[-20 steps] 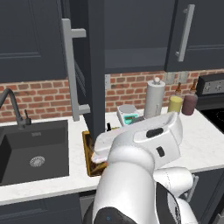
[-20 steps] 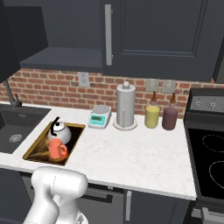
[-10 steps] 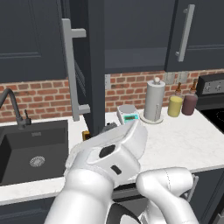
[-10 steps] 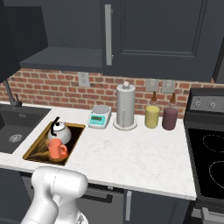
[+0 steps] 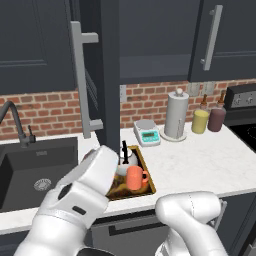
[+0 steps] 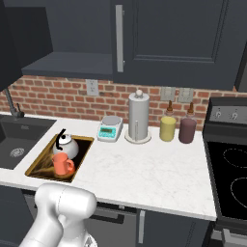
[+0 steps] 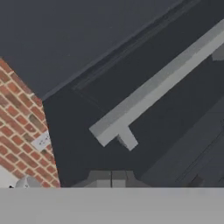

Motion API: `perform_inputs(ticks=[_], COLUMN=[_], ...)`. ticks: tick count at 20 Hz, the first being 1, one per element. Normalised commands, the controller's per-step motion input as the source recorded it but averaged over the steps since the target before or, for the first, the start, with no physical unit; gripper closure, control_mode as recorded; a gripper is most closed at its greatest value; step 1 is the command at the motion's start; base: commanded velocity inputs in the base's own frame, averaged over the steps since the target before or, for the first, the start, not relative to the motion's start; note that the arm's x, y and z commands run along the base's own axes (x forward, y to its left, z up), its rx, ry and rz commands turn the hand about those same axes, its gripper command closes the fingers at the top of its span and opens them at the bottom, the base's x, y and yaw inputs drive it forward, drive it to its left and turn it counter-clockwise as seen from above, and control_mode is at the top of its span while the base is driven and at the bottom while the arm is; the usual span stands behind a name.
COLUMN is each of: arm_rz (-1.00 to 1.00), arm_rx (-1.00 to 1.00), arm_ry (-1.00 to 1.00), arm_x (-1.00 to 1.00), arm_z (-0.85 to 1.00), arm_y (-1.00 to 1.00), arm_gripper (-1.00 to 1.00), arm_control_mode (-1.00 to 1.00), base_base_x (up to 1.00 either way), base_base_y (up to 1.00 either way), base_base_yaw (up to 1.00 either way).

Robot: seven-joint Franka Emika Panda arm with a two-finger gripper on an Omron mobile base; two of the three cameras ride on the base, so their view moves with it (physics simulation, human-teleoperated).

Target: Pick the kettle from the counter and place it on the tray. Then pick the mug from the cabinet and place it on the tray. Then close the cabinet doors.

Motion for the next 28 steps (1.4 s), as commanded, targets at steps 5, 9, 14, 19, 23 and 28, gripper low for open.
perform_inputs(ticks=[5,9,14,19,23,28], arm_rz=[0.0,-0.01,-0.04,-0.05,-0.04,-0.04], arm_rx=[-0.16,-0.19,-0.12,-0.02,-0.03,0.0], arm_ry=[0.0,0.0,0.03,0.05,0.01,0.01], arm_x=[0.42,0.46,0.75,0.85,0.61,0.46], arm_z=[-0.37,-0.4,-0.31,-0.18,-0.06,0.0], arm_y=[0.51,0.64,0.46,0.34,0.48,0.15], arm_gripper=[1.0,1.0,1.0,1.0,1.0,1.0], arm_control_mode=[-1.0,-1.0,-1.0,-1.0,-1.0,-1.0], base_base_x=[0.0,0.0,0.0,0.0,0.0,0.0], base_base_y=[0.0,0.0,0.0,0.0,0.0,0.0], base_base_yaw=[0.0,0.0,0.0,0.0,0.0,0.0])
